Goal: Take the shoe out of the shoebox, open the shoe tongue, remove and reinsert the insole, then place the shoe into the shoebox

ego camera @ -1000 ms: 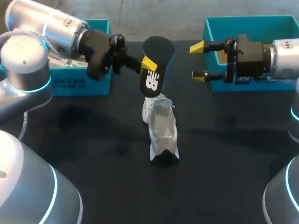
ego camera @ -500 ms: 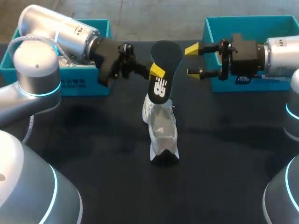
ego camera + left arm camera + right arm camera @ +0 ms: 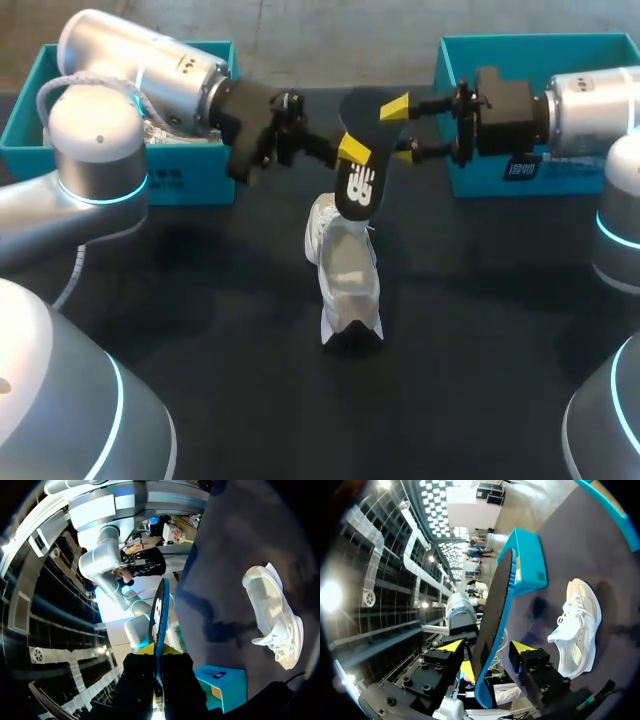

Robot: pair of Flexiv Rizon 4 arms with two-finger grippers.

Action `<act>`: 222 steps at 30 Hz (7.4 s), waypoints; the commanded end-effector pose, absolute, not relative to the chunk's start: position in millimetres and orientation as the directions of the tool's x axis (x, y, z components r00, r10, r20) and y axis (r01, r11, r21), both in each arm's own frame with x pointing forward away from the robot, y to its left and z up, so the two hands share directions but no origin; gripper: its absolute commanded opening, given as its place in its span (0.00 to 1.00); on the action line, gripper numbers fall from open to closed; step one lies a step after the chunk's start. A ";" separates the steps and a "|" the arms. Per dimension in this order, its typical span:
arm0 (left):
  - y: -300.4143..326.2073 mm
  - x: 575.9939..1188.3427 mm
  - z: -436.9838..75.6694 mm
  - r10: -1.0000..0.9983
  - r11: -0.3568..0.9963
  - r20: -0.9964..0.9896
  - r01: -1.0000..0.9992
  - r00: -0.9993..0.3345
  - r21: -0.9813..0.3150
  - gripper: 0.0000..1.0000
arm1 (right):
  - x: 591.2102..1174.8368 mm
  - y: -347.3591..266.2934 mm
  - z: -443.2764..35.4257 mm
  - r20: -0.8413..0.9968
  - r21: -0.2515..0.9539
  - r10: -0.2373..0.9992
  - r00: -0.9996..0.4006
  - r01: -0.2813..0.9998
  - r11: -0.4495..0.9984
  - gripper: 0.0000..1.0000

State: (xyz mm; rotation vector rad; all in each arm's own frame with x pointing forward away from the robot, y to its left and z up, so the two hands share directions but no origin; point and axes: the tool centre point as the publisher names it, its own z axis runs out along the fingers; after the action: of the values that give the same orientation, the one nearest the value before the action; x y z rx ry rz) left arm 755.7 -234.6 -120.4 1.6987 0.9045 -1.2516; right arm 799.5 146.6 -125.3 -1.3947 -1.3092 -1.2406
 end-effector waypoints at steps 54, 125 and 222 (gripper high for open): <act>-181.2 773.2 -102.5 0.526 -0.219 -0.849 0.957 -0.050 -0.192 1.00 | 808.2 147.9 -159.0 0.985 0.019 0.172 0.000 0.994 -0.104 0.00; -204.7 809.5 -42.7 0.990 -0.104 -0.113 0.977 0.084 -0.185 1.00 | 801.7 160.0 -182.4 0.981 -0.026 0.188 0.043 0.995 -0.095 0.00; -180.6 821.0 -80.1 0.288 -0.056 -0.953 0.995 0.092 0.079 1.00 | 805.9 133.4 -170.0 0.982 -0.003 0.185 0.035 0.985 -0.173 0.00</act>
State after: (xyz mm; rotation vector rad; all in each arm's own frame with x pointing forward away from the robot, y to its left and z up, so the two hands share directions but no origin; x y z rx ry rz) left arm 826.8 -190.6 -73.4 1.7059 1.5080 -0.8841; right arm 807.7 134.0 -171.7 -1.4791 -1.2456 -1.2266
